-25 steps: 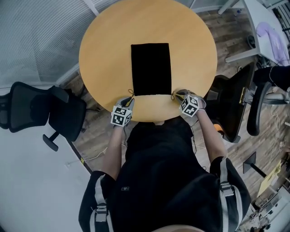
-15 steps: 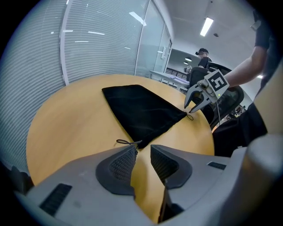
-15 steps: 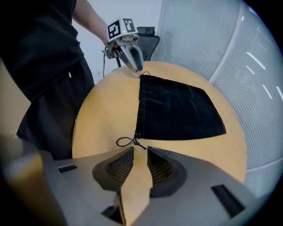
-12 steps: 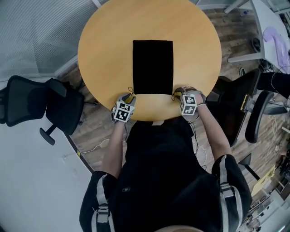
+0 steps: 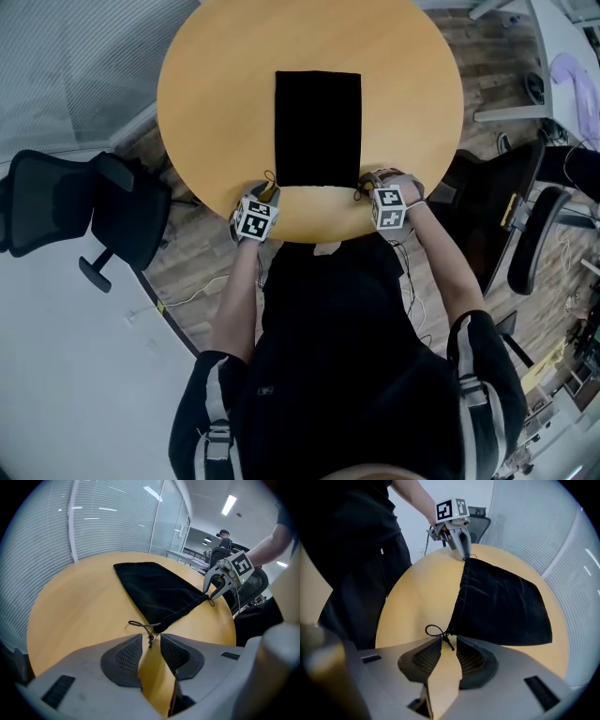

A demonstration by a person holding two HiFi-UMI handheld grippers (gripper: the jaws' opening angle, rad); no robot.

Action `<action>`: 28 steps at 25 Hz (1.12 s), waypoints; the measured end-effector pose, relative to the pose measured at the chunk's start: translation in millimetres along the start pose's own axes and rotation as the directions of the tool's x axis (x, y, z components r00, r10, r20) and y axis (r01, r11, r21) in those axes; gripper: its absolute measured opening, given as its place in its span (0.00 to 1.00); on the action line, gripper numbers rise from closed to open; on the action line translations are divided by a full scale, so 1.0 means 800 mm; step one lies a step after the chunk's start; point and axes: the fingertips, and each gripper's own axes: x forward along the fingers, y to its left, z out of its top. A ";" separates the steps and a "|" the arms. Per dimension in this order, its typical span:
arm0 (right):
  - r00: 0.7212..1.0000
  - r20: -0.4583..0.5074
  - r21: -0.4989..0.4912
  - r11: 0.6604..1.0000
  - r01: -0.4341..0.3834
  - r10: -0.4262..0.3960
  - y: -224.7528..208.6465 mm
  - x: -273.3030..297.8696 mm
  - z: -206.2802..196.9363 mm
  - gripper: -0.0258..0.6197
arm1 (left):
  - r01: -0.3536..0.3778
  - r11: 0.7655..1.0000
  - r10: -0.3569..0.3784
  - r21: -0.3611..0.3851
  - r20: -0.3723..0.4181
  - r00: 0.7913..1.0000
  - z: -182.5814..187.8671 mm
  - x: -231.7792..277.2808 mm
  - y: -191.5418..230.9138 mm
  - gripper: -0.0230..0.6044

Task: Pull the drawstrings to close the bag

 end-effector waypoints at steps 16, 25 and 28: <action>0.998 -0.038 -0.016 0.999 -0.051 0.050 0.019 0.005 -0.002 0.20 | 0.023 0.999 -0.023 0.024 0.004 1.000 0.002 -0.001 -0.002 0.20; 0.998 -0.060 -0.080 0.997 -0.013 0.008 0.014 0.007 0.001 0.20 | 0.005 0.995 0.001 0.103 -0.058 0.998 -0.001 0.007 -0.003 0.20; 0.998 -0.067 -0.085 0.996 -0.015 0.009 0.013 0.007 0.000 0.20 | 0.005 0.992 0.003 0.125 -0.064 0.998 0.000 0.009 -0.004 0.20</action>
